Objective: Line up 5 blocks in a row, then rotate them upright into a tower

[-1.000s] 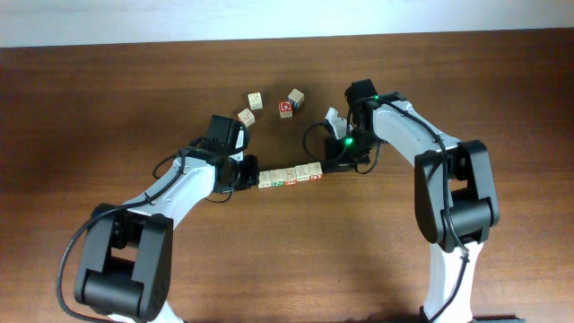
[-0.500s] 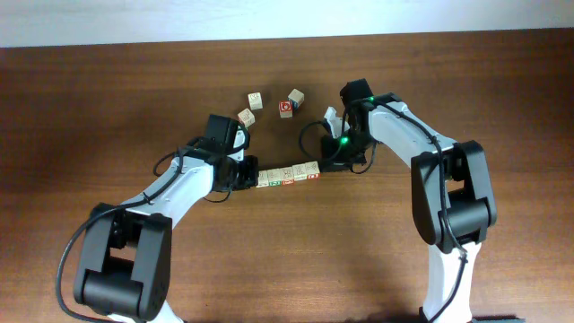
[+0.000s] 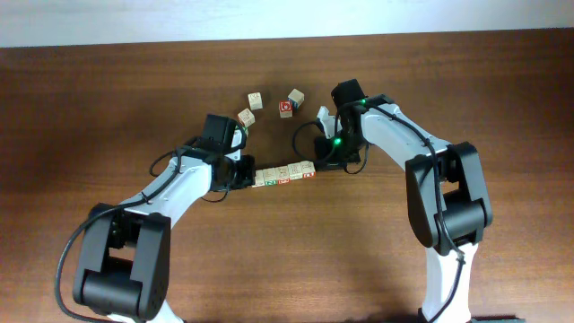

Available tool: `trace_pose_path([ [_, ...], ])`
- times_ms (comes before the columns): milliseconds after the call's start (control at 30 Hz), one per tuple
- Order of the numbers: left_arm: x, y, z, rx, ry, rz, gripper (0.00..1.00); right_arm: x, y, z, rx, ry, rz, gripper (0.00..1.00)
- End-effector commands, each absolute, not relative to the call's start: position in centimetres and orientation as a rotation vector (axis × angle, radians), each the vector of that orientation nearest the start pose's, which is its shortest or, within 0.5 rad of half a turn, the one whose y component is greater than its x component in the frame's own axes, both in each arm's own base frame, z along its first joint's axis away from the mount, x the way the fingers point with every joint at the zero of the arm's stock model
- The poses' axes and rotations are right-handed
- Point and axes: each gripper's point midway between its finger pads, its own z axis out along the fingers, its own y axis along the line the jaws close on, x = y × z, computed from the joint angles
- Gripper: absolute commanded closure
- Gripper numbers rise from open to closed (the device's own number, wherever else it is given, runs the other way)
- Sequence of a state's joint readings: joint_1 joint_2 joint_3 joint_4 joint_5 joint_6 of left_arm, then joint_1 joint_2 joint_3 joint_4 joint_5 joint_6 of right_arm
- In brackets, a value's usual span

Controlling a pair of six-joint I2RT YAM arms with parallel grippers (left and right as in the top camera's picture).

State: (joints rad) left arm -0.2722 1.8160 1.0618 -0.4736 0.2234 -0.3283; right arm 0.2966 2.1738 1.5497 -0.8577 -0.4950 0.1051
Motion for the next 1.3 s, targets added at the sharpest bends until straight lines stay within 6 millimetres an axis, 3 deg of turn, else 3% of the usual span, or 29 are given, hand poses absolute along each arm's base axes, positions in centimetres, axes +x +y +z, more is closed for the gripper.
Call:
trace_pose_path([
  [0,35.5,-15.8,1.9,0.052,2.847,-0.557,1.00,36.6,24.2,4.1,-0.457,2.942,1.038,0.95],
  [167,35.5,-15.8,1.9,0.052,2.847,-0.557,1.00,36.1,25.6,6.0,-0.539,2.852,1.201,0.95],
  [333,35.5,-15.8,1.9,0.052,2.847,-0.557,1.00,36.1,26.0,7.5,-0.554,2.806,1.245,0.96],
  [600,35.5,-15.8,1.9,0.051,2.847,-0.557,1.00,36.1,26.4,8.0,-0.547,2.786,1.290,0.96],
  [1267,35.5,-15.8,1.9,0.051,2.847,-0.557,1.00,34.4,30.7,10.1,-0.676,2.686,1.446,0.96],
])
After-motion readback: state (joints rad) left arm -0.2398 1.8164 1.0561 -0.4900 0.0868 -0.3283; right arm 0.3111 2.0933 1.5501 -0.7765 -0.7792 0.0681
